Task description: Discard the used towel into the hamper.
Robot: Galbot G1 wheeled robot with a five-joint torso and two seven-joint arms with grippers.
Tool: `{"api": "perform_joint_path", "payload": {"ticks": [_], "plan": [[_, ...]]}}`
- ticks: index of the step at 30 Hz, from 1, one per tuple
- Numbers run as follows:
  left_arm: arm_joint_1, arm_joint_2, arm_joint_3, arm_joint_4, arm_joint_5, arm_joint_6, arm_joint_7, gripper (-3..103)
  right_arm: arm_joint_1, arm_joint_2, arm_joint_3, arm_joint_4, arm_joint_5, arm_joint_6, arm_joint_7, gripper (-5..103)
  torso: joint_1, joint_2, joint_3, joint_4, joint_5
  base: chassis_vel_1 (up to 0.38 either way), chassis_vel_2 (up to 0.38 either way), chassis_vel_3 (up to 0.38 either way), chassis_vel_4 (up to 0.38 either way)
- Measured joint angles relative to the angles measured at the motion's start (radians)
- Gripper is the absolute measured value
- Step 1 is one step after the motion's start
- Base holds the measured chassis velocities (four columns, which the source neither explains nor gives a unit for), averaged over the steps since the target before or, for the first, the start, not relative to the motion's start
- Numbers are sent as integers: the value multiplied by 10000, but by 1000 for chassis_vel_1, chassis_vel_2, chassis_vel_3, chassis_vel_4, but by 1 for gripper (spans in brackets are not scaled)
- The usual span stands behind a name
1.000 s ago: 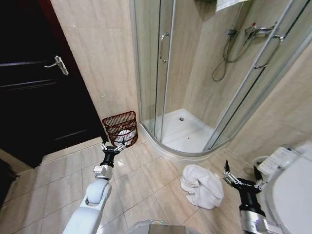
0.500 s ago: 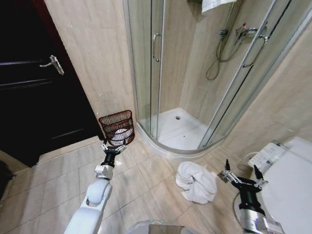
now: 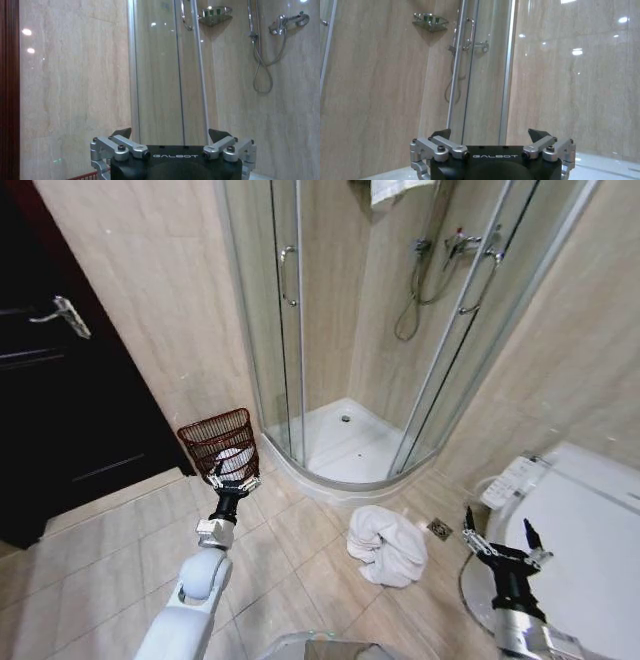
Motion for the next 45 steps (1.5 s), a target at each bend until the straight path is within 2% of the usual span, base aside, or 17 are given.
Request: {"api": "perform_joint_path", "payload": {"ticks": [33, 40, 45], "plan": [[30, 34, 158, -400, -193, 493, 22, 100, 49, 0, -94, 284, -60, -11, -6, 100, 621, 1496, 875, -1, 0, 0, 0, 0, 0], [113, 90, 140, -877, -437, 1202, 4, 100, -23, 0, -88, 442, -64, -25, -8, 100, 757, 1807, 1050, -1, 0, 0, 0, 0, 0], [52, 109, 196, -1259, -508, 1708, 15, 100, 56, 0, -142, 496, -119, -380, -85, 100, 852, 2021, 1165, -1, 0, 0, 0, 0, 0]]}}
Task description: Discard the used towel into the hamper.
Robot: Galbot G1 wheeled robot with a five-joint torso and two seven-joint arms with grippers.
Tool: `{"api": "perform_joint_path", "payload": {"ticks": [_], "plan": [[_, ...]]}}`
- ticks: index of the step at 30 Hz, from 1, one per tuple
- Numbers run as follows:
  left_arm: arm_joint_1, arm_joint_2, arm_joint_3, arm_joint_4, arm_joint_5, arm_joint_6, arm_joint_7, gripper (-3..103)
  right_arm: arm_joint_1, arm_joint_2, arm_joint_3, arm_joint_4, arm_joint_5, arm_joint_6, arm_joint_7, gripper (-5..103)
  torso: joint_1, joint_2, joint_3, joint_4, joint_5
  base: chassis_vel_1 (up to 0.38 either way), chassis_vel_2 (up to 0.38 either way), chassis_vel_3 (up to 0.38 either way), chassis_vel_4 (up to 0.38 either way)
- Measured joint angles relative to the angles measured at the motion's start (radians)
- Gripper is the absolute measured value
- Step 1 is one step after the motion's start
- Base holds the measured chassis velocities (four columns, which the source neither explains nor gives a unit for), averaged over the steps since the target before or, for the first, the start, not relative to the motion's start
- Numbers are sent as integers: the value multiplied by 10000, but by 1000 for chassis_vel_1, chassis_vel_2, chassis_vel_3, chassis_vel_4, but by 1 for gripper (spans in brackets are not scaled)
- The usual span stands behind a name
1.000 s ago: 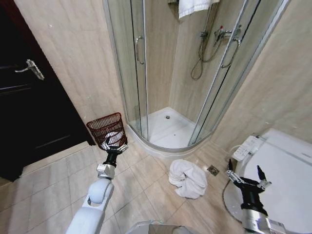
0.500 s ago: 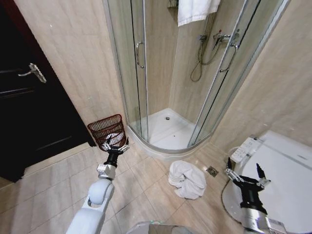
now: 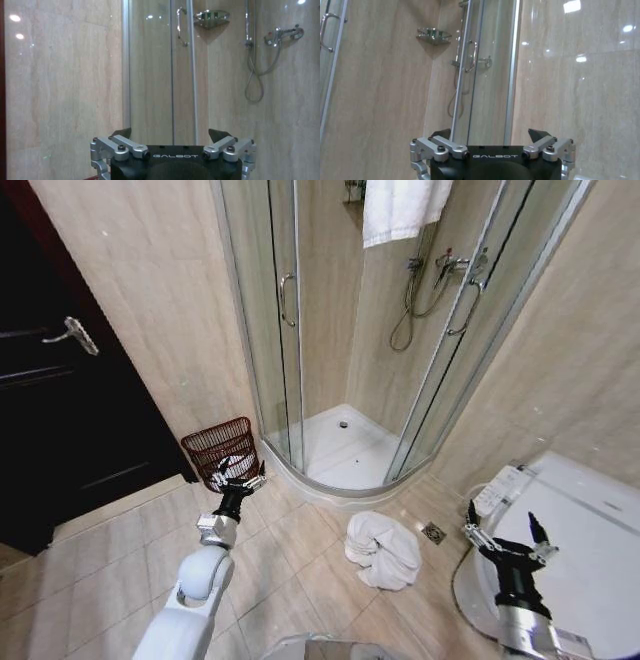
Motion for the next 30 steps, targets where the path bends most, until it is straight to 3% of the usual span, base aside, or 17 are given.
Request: {"api": "perform_joint_path", "payload": {"ticks": [7, 19, 22, 30], "plan": [[-160, -123, 471, -475, 462, 832, -78, 100, 686, 0, -373, 145, -364, -704, -238, 100, 154, 353, 199, 1, 1, 0, 0, 0, 0], [-603, -385, 824, -59, 1488, 1039, -359, 100, 888, 0, -343, 134, -217, -943, -329, 100, 382, 884, 504, -1, 0, 0, 0, 0, 0], [-616, -457, 826, -58, 1511, 1084, -515, 100, 879, 0, -296, 136, -138, -903, -326, 100, 430, 994, 566, 0, 1, 0, 0, 0, 0], [-757, -397, -210, -155, 940, 1294, -534, 100, 927, 0, -371, 186, 86, -931, -404, 100, 593, 1367, 778, 0, 1, 0, 0, 0, 0]]}}
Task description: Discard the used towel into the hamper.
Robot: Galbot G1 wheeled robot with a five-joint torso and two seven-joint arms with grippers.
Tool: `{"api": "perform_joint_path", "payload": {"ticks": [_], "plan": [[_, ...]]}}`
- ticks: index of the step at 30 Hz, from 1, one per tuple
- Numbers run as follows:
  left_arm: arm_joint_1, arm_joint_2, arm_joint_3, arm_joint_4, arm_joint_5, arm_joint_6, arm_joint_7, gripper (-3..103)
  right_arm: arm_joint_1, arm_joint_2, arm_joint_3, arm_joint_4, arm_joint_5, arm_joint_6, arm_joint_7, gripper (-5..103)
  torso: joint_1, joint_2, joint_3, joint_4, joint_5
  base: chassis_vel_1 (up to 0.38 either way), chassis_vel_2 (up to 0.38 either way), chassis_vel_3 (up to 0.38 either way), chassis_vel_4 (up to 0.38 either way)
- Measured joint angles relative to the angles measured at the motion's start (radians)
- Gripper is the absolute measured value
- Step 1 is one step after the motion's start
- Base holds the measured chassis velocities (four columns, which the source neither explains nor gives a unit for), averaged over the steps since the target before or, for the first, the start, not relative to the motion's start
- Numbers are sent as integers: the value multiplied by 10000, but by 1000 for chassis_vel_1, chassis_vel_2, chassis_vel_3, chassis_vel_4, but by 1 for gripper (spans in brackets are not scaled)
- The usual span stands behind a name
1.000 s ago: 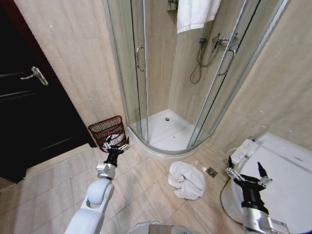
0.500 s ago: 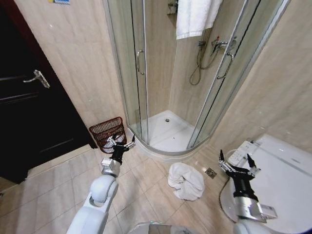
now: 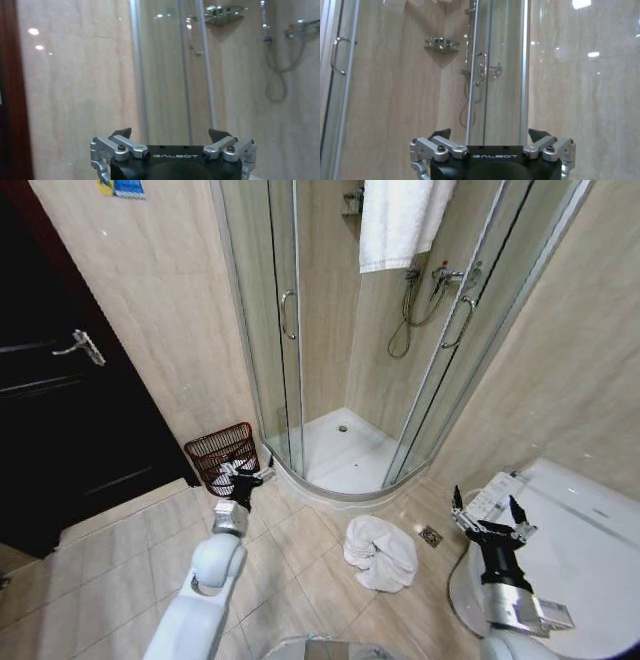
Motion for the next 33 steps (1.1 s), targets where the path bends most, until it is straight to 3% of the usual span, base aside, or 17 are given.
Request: {"api": "perform_joint_path", "payload": {"ticks": [10, 33], "plan": [[262, -61, -588, -309, -108, 221, 138, 100, 377, 0, -382, 113, 156, -501, -177, 100, 225, 511, 287, 1, -1, 0, 0, 0, 0], [493, -43, -188, -492, -89, -68, 374, 100, 132, 0, -348, 618, -132, -497, -150, 100, 709, 1597, 885, 1, -1, 0, 0, 0, 0]]}}
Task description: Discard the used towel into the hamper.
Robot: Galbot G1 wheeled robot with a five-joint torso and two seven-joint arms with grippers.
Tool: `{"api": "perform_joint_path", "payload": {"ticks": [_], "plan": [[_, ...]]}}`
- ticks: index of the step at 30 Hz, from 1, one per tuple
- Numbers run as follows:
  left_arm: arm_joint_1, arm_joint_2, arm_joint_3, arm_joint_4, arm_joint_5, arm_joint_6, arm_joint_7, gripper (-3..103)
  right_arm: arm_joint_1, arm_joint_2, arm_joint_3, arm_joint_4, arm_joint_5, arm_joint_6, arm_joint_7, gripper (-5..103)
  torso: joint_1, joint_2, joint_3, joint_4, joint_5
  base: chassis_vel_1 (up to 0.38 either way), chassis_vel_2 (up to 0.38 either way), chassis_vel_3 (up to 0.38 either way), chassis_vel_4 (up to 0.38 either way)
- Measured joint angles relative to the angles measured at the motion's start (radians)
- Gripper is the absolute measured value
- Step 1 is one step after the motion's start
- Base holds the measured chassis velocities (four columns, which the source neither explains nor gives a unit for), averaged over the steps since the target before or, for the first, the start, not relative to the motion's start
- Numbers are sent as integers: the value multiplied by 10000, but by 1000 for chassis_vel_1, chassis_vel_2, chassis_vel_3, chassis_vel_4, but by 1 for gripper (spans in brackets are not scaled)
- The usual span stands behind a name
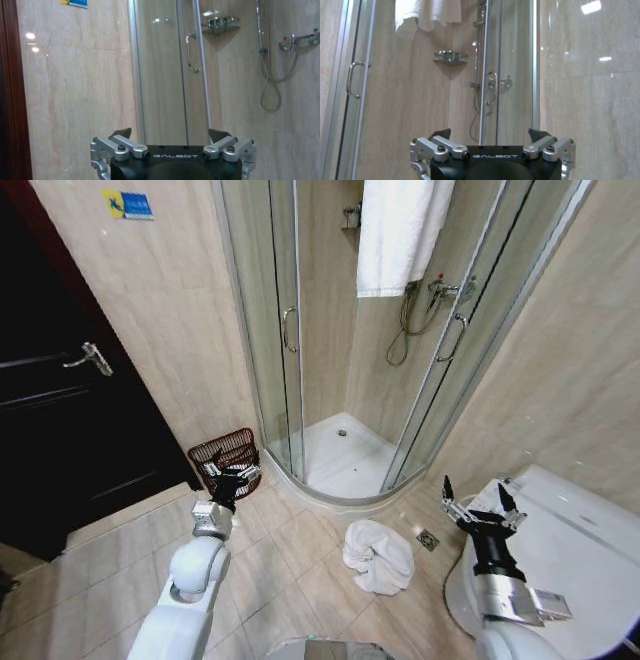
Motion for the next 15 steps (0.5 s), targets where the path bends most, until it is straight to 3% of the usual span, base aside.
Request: {"api": "perform_joint_path", "payload": {"ticks": [15], "plan": [[-32, -17, 58, -59, 28, 76, 4, 100, 59, 0, 75, 100, 52, -74, 38, 100, 362, 805, 443, 0, 0, 0, 0, 0, 0]]}}
